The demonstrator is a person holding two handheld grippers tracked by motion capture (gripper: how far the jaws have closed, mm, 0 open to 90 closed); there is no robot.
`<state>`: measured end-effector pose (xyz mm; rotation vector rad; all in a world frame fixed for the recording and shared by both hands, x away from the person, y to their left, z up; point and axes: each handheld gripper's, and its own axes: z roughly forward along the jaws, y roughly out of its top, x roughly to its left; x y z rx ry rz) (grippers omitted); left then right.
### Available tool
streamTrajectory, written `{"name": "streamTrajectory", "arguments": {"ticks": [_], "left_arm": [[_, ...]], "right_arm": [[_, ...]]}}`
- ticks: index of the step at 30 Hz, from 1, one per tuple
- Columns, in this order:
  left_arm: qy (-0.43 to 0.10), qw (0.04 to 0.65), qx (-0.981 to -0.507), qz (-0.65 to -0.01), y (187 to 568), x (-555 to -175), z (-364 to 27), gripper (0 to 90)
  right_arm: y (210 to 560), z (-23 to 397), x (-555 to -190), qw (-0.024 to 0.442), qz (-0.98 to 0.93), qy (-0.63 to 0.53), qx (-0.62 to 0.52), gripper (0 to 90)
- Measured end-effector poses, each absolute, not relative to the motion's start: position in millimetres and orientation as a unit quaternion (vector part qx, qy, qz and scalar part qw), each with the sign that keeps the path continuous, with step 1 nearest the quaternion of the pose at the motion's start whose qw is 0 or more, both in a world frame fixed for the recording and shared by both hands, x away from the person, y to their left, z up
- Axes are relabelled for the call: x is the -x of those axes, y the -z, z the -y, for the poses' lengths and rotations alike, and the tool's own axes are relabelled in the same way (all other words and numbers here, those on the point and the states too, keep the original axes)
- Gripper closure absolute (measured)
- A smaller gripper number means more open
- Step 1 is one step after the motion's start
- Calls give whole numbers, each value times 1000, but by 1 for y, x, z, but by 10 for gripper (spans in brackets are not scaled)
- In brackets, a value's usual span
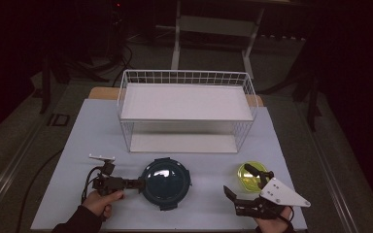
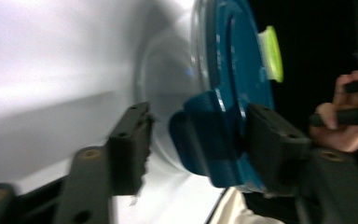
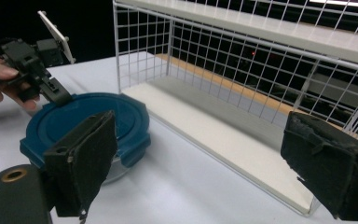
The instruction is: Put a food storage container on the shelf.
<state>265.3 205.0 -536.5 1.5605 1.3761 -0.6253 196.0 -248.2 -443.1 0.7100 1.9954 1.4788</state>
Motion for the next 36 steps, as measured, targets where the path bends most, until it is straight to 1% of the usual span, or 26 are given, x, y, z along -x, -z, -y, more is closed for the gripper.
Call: {"name": "streamTrajectory", "arguments": {"ticks": [1, 4, 8, 11, 13, 15, 18, 19, 20, 21, 23, 25, 26, 27, 29, 31, 34, 35, 36], "left_arm": [[260, 467, -635, -557, 537, -266, -204, 483], [271, 468, -632, -554, 538, -267, -203, 506], [259, 472, -642, -546, 537, -266, -202, 513], [256, 474, -646, -541, 537, -266, -202, 514], [251, 474, -651, -537, 535, -265, -202, 515], [244, 476, -657, -531, 533, -264, -200, 515], [239, 479, -663, -524, 531, -263, -199, 521], [236, 479, -667, -520, 530, -263, -199, 522], [234, 479, -669, -517, 530, -262, -199, 524], [233, 480, -670, -516, 529, -261, -199, 528], [228, 481, -676, -510, 527, -260, -198, 529], [225, 480, -680, -506, 526, -259, -198, 533], [221, 480, -684, -503, 525, -258, -198, 533], [219, 480, -686, -501, 523, -257, -197, 534], [214, 481, -691, -495, 522, -256, -196, 541], [211, 482, -696, -489, 521, -255, -196, 543], [208, 484, -699, -483, 520, -254, -196, 545], [209, 485, -700, -480, 520, -253, -196, 548], [209, 485, -700, -480, 520, -253, -196, 548]], "right_arm": [[444, 248, -196, 276, -744, -548, -265, 106], [444, 248, -196, 268, -745, -549, -267, 120], [443, 248, -196, 263, -745, -550, -270, 137], [444, 245, -197, 249, -751, -548, -273, 150], [446, 240, -200, 216, -759, -548, -278, 184], [446, 238, -201, 208, -760, -550, -277, 194], [448, 226, -206, 172, -766, -549, -286, 208], [448, 224, -206, 170, -767, -547, -287, 217], [449, 217, -208, 159, -770, -541, -298, 223], [449, 208, -212, 128, -771, -547, -300, 231], [450, 204, -214, 122, -773, -545, -300, 233], [456, 191, -225, 81, -778, -543, -307, 249], [456, 191, -225, 81, -778, -543, -307, 249], [458, 189, -228, 71, -778, -542, -309, 260], [465, 182, -241, 34, -778, -536, -326, 271], [467, 181, -243, 27, -777, -534, -331, 272], [475, 177, -253, -5, -779, -524, -344, 286], [480, 175, -258, -25, -786, -512, -345, 288], [480, 175, -258, -25, -786, -512, -345, 288]]}}
